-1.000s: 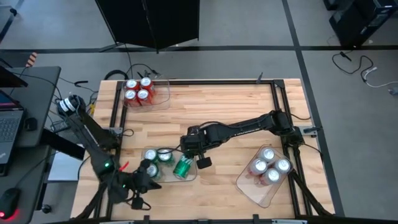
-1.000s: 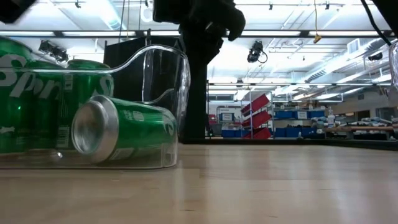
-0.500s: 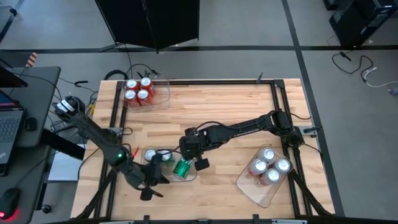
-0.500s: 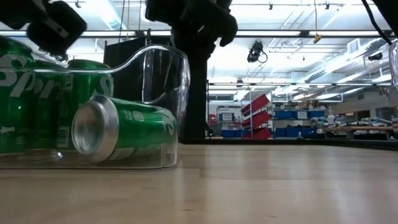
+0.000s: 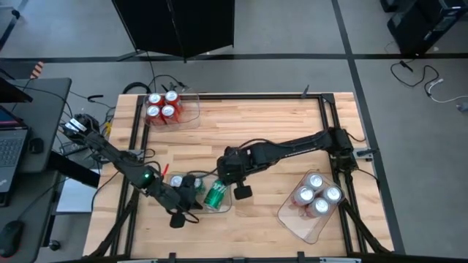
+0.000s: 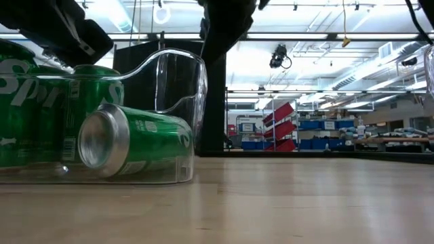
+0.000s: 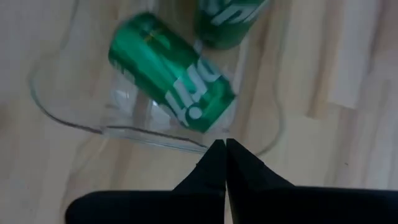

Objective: Sort soda cans
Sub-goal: Adjust the green soda can in the transparent bin

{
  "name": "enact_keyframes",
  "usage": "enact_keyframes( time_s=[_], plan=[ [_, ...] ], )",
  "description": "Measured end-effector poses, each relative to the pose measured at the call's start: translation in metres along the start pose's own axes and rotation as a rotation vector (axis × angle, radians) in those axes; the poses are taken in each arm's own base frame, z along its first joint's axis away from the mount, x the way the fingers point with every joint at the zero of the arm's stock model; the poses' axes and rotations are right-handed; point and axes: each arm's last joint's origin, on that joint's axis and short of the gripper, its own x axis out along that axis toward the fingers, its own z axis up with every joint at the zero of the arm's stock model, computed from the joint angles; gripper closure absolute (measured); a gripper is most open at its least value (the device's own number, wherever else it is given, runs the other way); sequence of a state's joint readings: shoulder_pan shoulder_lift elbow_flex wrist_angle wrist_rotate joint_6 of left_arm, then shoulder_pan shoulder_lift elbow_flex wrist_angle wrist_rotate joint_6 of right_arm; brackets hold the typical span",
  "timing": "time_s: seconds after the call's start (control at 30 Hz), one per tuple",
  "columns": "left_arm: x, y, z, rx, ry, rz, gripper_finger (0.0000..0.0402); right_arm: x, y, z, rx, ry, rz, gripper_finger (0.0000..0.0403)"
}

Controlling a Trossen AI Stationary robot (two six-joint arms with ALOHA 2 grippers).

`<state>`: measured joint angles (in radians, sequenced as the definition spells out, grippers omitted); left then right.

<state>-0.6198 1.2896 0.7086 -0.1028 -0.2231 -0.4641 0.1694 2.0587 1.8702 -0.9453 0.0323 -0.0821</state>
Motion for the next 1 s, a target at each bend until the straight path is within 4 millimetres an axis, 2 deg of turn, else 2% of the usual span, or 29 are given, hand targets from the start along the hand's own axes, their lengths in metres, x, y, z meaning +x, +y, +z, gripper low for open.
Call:
enact_keyframes(
  time_s=[0.17,0.27,0.4,0.57,0.77,1.0],
  plan=[
    [0.002,0.004,-0.004,0.020,0.044,0.028,0.0401,-0.009,0.009,-0.006,0.021,0.006,0.022,0.0403],
    [0.005,0.010,-0.003,0.010,0.069,0.026,0.0401,-0.032,0.019,-0.013,0.032,-0.023,-0.046,0.0403],
    [0.006,0.016,0.003,0.034,0.102,0.017,0.0401,-0.056,0.028,-0.030,0.085,-0.077,-0.162,0.0403],
    [0.009,0.015,0.020,0.219,0.134,0.036,0.0400,-0.075,0.038,-0.060,0.152,-0.184,-0.232,0.0403],
    [0.026,-0.001,0.047,0.406,0.228,0.042,0.0381,-0.073,0.039,-0.094,0.233,-0.250,-0.233,0.0403],
    [0.056,-0.010,0.049,0.499,0.494,0.078,0.0334,-0.067,0.040,-0.112,0.263,-0.248,-0.233,0.0403]
  ],
)
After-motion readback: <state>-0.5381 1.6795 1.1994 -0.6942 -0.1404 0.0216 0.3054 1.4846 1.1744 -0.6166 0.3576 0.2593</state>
